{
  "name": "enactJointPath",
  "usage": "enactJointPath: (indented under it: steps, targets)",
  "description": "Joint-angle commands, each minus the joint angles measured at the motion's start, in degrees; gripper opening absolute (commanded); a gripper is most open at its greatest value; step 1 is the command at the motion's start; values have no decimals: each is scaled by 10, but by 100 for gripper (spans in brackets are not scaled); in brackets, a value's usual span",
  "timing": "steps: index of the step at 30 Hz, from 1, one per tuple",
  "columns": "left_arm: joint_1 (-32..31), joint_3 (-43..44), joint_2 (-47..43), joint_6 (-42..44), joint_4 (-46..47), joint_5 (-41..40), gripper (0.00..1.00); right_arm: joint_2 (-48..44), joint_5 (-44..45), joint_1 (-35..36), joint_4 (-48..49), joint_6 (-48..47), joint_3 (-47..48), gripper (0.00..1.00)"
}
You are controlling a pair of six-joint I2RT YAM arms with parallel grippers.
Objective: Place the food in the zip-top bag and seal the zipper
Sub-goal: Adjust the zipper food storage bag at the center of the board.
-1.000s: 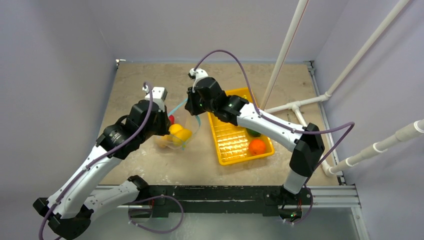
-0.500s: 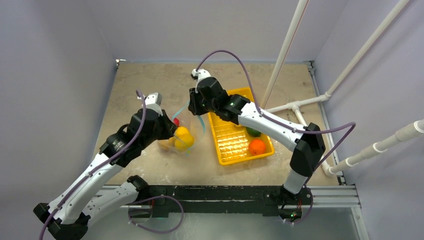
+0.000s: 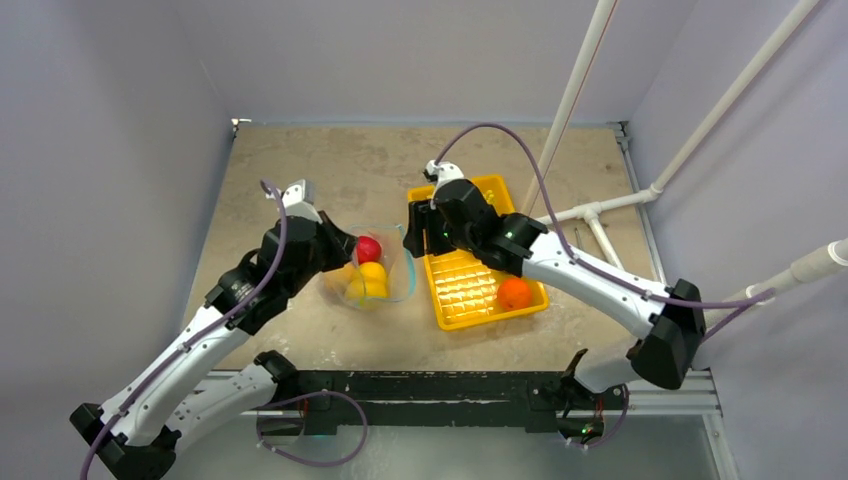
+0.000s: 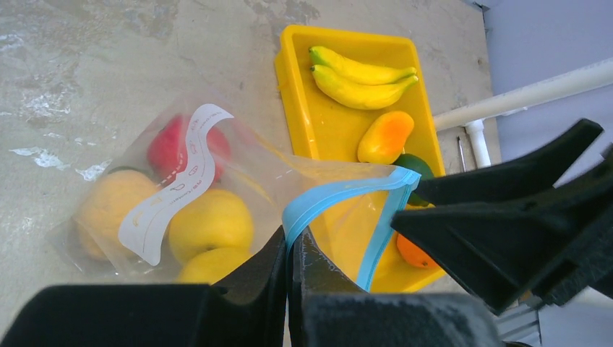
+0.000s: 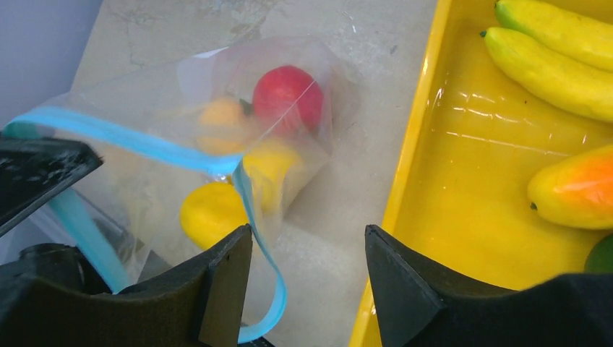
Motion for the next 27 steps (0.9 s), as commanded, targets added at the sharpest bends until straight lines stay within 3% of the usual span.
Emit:
enactJointPath:
  steps: [1, 16, 22, 27]
  targets:
    - [3, 1, 17, -10, 56, -5, 0, -67, -12, -2, 0, 40, -31, 62]
    - [3, 34, 59, 7, 94, -25, 0, -203, -225, 8, 100, 110, -194, 64]
    - [3, 34, 66, 7, 106, -18, 0, -184, -211, 61, 151, 125, -182, 67]
    - [3, 35, 63, 9, 101, -19, 0, -144, -197, 65, 159, 117, -156, 69]
